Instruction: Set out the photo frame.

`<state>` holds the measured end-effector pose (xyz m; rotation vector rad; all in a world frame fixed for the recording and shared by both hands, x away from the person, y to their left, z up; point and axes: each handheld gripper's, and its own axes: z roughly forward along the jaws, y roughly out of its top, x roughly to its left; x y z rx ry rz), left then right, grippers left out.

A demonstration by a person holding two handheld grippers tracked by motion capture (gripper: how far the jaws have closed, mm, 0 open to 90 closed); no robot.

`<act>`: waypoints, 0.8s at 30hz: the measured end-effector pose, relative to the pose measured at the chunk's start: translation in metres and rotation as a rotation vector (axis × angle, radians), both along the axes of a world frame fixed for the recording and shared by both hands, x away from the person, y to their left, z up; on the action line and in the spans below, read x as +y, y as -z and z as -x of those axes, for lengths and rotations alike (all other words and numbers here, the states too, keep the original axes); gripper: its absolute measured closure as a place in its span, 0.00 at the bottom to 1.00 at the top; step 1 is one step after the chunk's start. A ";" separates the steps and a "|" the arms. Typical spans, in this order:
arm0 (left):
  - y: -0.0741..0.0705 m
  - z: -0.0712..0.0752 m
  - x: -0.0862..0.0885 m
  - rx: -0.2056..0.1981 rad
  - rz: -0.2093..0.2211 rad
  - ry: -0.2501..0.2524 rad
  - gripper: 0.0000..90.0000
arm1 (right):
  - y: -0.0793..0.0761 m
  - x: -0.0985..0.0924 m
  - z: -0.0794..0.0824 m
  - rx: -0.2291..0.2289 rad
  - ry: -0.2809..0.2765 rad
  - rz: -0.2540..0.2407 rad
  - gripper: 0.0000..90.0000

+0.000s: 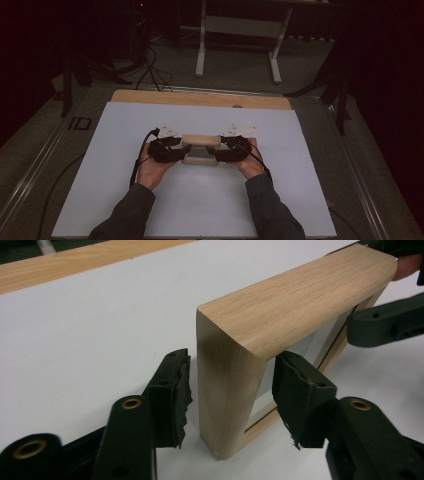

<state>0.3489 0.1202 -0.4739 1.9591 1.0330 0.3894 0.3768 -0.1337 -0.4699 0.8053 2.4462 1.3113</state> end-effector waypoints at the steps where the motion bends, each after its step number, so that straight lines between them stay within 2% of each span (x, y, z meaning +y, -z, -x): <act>1: 0.000 0.000 0.000 0.000 0.000 0.000 0.54 | 0.000 0.000 0.000 0.000 0.000 0.000 0.43; 4: 0.001 -0.001 0.000 -0.008 0.002 0.049 0.54 | 0.001 0.001 0.002 -0.003 -0.007 0.009 0.44; 6: 0.001 -0.001 0.000 -0.012 -0.006 0.054 0.54 | 0.002 0.000 0.003 -0.004 -0.017 0.018 0.44; 11: 0.000 0.000 0.000 -0.012 -0.013 0.051 0.56 | 0.003 -0.005 0.004 -0.004 -0.017 0.027 0.47; 12: 0.000 0.001 0.000 -0.011 -0.016 0.049 0.56 | 0.002 -0.008 0.005 -0.006 -0.012 0.009 0.50; 15: 0.000 0.001 0.000 -0.011 -0.015 0.048 0.56 | -0.001 -0.011 0.006 -0.014 -0.006 -0.003 0.54; 24: 0.000 0.001 -0.001 -0.007 -0.020 0.027 0.59 | 0.000 -0.012 0.003 -0.023 0.010 0.018 0.61</act>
